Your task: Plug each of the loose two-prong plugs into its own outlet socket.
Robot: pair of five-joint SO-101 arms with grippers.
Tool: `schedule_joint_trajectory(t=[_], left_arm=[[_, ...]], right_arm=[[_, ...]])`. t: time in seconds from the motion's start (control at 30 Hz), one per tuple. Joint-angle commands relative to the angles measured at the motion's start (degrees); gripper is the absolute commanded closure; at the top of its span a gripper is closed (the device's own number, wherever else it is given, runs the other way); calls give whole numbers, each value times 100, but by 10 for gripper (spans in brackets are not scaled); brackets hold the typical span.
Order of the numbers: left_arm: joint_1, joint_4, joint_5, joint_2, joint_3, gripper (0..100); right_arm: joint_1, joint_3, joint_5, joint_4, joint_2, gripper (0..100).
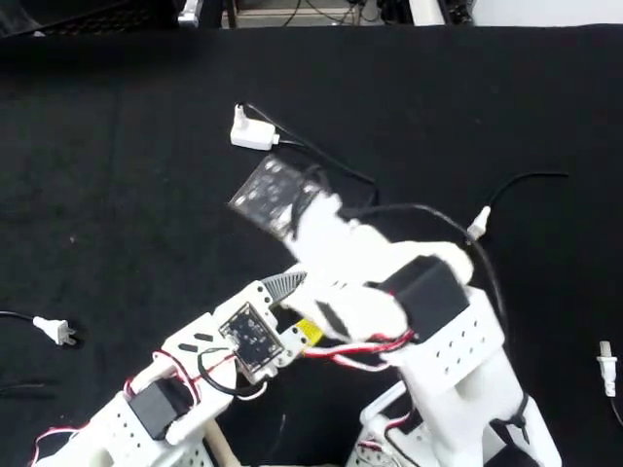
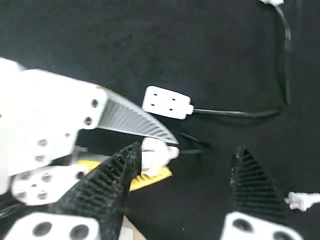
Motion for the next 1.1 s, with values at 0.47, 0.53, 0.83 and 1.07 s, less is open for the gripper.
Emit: schedule_joint_trajectory(t=[0.47, 0.53, 0.83, 1.07], left_arm=[[-3978, 2593, -62, -62, -84, 970], [-4004, 2936, -167, -62, -84, 970], [-6246, 4466, -1732, -62, -593, 970], [-8541, 4466, -2470, -70, -1297, 824]], right_arm=[[2233, 1490, -9, -1899, -92, 705], [2233, 2018, -18, -2444, -92, 705], [2242, 3662, -457, -4273, -92, 705], [2215, 4277, -378, -5090, -92, 705]])
